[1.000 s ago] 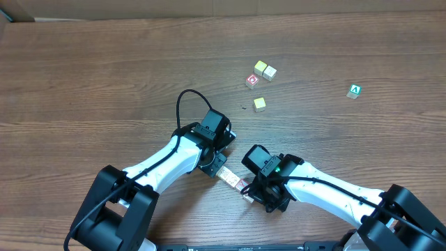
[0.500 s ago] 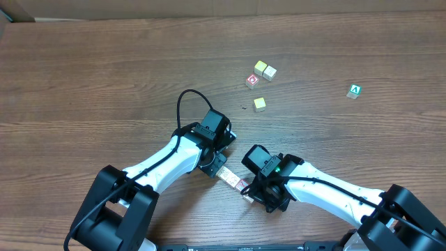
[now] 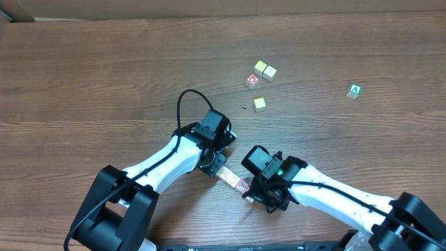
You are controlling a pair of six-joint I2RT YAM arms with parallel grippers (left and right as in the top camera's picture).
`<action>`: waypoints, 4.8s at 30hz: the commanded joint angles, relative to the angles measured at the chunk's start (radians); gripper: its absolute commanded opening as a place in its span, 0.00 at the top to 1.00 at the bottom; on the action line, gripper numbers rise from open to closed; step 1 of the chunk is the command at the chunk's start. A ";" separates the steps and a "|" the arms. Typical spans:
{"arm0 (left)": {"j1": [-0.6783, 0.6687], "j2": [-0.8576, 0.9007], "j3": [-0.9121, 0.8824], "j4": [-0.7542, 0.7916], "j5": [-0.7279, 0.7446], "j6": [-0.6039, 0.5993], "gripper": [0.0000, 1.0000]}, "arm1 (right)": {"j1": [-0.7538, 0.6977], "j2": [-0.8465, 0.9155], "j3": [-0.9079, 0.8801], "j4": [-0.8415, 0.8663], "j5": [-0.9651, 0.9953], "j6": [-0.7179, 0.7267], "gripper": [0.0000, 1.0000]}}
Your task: Flip 5 blocks
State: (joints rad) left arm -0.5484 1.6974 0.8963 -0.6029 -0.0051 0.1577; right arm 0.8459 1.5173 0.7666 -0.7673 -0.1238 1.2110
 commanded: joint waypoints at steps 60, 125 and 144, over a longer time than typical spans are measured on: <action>0.000 0.016 -0.010 0.042 -0.014 0.048 0.96 | 0.085 -0.023 0.020 0.051 -0.025 0.238 0.96; 0.051 0.016 -0.010 -0.047 0.077 0.049 0.96 | 0.217 -0.014 0.018 0.057 0.134 0.315 0.96; 0.051 0.016 -0.010 -0.038 0.076 0.060 0.96 | 0.221 0.000 0.018 0.114 0.119 0.316 0.96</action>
State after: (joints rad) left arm -0.4950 1.6981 0.8986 -0.6388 0.0372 0.1921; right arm 1.0630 1.5101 0.7666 -0.6796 -0.0193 1.5188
